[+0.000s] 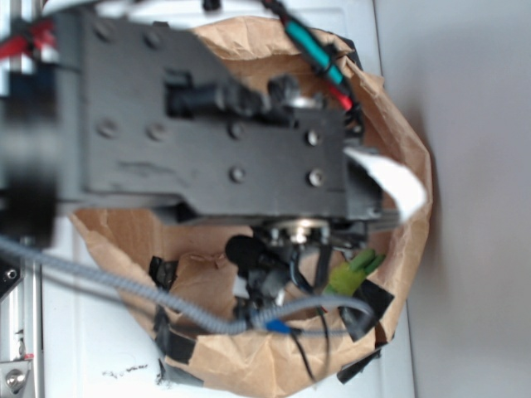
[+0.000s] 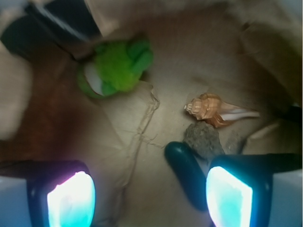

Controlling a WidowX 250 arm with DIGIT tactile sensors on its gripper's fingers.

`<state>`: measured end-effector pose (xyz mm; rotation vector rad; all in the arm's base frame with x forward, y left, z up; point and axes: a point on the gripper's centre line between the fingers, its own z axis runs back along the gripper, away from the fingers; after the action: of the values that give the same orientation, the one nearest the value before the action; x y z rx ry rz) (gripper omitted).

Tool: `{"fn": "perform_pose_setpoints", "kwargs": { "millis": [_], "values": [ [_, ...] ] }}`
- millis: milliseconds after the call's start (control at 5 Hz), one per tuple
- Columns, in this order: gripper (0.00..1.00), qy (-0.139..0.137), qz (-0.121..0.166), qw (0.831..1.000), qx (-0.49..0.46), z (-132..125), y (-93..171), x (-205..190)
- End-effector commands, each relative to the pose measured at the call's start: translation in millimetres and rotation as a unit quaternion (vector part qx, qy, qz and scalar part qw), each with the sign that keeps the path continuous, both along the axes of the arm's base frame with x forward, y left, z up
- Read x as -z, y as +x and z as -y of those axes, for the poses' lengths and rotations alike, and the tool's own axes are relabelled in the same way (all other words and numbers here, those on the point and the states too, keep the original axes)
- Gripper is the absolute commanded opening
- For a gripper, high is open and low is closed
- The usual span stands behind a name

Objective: Grab the plastic pickle.

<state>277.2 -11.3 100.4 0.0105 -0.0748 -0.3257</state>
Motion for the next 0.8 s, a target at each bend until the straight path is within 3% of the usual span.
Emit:
{"fn": "perform_pose_setpoints", "kwargs": {
  "millis": [0,200,400,600],
  "values": [
    [1.00,0.000,0.022,1.000,-0.001,-1.9,4.8,-10.6],
    [1.00,0.000,0.022,1.000,-0.001,-1.9,4.8,-10.6],
    [1.00,0.011,0.068,0.997,0.029,-7.4,1.7,27.7],
    [1.00,0.013,0.078,0.995,0.053,-7.5,-2.3,44.1]
  ]
}}
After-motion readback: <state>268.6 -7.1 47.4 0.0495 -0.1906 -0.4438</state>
